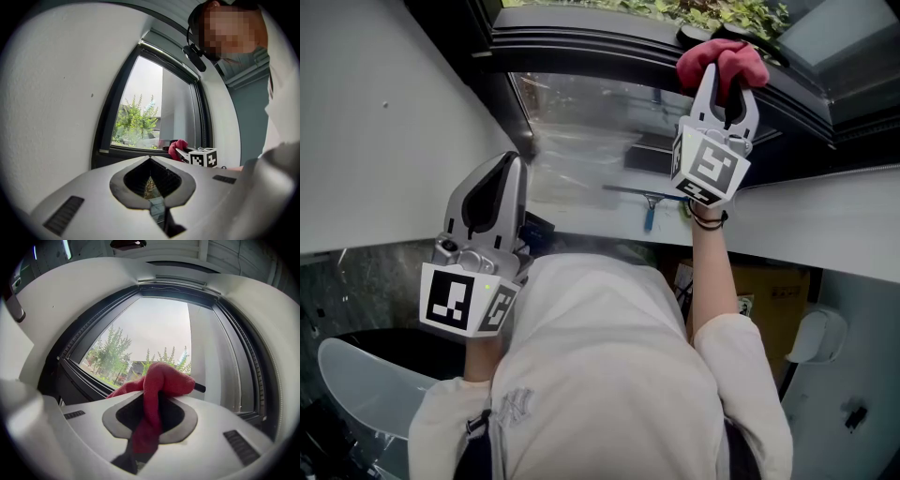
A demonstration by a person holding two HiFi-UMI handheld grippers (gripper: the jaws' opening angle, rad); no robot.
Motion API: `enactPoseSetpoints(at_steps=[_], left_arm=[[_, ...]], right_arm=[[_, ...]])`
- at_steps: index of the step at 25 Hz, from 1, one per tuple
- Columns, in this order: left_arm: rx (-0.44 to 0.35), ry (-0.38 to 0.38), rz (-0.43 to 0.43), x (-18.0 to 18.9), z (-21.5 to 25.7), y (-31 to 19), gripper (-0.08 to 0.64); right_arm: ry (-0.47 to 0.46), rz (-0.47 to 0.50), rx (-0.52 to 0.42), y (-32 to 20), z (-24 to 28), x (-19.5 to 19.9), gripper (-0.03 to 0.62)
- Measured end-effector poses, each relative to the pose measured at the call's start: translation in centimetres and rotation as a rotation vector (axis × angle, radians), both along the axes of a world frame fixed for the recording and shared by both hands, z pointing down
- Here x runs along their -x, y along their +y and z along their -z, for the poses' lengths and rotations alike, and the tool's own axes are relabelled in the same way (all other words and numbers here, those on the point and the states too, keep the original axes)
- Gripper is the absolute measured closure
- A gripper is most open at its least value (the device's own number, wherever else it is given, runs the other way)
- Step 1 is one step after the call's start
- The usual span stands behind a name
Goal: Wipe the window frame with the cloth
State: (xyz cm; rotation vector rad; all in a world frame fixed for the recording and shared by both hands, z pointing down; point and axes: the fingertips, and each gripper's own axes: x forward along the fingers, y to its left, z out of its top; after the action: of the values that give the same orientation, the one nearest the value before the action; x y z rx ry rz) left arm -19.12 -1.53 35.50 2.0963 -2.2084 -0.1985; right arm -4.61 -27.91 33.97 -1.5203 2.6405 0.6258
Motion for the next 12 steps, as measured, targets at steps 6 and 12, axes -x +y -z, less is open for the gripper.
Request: enactPoseSetpoints(at_steps=[6,12], left_arm=[[-0.001,0.013,0.003,0.2,-0.2,0.3,0.551],[-0.007,0.024,0.012,0.7,-0.4,0.5,0.552]], right_arm=[[0.01,0.02,-0.003,0.7,0.0,1.1,0.509],[0.019,0.045,-0.003,1.2,0.0,2.4,0.509]])
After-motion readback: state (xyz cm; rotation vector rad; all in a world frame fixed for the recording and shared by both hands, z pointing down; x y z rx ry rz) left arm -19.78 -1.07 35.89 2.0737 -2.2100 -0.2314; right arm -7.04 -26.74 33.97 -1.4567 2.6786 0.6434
